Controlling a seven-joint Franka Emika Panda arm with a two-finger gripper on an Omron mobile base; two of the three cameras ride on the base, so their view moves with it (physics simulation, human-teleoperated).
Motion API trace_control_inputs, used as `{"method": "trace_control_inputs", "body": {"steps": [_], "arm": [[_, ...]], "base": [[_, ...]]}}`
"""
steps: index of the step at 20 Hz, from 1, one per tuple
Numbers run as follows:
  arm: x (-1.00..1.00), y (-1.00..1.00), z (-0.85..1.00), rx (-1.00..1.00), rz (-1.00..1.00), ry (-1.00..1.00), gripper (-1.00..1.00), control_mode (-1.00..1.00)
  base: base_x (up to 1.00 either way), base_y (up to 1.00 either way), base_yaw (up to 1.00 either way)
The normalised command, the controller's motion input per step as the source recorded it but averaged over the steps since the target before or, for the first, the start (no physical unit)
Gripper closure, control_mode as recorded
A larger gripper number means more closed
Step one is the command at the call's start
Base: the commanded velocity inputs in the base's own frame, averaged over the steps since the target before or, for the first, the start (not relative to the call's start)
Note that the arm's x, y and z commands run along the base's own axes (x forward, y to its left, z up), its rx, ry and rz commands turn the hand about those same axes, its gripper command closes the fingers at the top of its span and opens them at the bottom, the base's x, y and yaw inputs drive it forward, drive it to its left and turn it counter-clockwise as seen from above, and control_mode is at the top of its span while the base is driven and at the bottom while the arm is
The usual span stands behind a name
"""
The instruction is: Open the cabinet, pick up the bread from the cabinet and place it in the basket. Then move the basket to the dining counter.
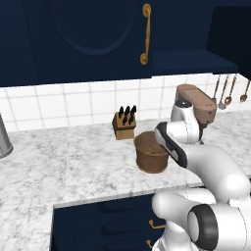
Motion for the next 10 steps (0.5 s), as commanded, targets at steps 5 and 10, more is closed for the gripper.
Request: {"method": "trace_control_inputs", "body": {"steps": [5, 10], "arm": [[0.24, 0.27, -0.03, 0.00, 0.00, 0.10, -1.00, -1.00], [0.09, 0.10, -0.16, 0.01, 0.00, 0.11, -1.00, -1.00]], "base": [[0.00, 0.00, 0.00], [0.00, 0.00, 0.00]]}}
